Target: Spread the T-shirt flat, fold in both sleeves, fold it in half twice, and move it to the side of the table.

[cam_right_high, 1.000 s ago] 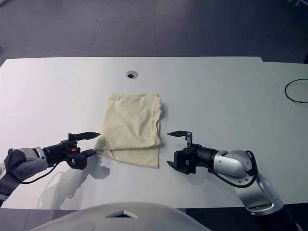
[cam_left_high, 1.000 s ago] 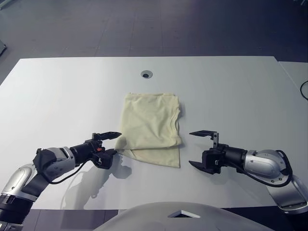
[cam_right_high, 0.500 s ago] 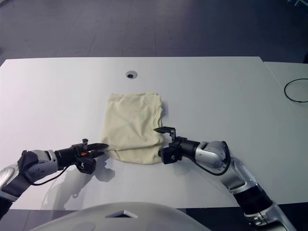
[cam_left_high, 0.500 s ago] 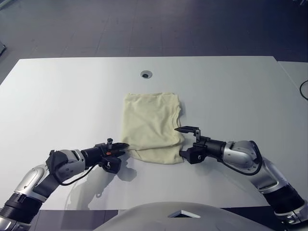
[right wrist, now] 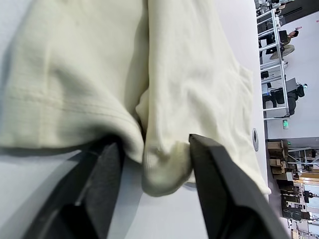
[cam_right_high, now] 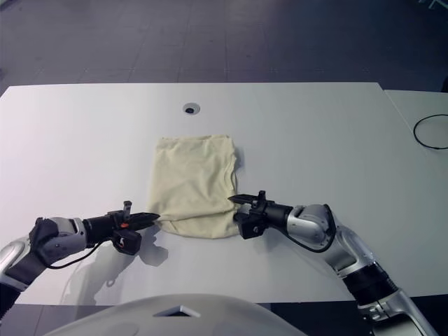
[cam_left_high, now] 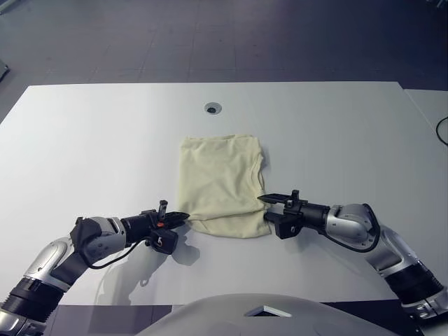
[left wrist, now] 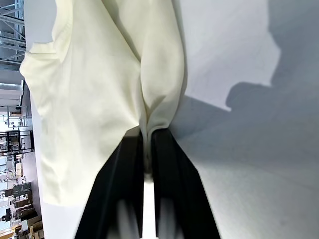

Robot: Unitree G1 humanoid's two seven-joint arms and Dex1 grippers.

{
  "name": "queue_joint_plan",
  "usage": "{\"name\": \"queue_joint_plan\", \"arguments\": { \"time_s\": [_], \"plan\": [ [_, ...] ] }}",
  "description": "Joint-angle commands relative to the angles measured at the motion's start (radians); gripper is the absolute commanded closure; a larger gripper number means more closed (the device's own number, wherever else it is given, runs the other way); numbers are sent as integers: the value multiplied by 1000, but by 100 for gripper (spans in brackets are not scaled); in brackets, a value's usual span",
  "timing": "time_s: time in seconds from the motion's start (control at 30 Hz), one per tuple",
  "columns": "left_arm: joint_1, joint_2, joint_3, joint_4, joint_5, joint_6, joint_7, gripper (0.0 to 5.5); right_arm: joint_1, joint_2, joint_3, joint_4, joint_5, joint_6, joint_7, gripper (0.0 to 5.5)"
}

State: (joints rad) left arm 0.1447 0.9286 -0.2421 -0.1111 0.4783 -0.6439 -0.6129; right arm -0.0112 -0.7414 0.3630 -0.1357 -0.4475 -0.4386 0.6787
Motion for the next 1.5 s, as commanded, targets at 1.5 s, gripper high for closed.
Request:
{"name": "queue_joint_plan", "arguments": {
  "time_s": [1.5],
  "plan": [
    [-421,23,105,-37,-1348,1472,-706,547,-481,-83,-84,134,1197,1391,735,550]
  ]
}}
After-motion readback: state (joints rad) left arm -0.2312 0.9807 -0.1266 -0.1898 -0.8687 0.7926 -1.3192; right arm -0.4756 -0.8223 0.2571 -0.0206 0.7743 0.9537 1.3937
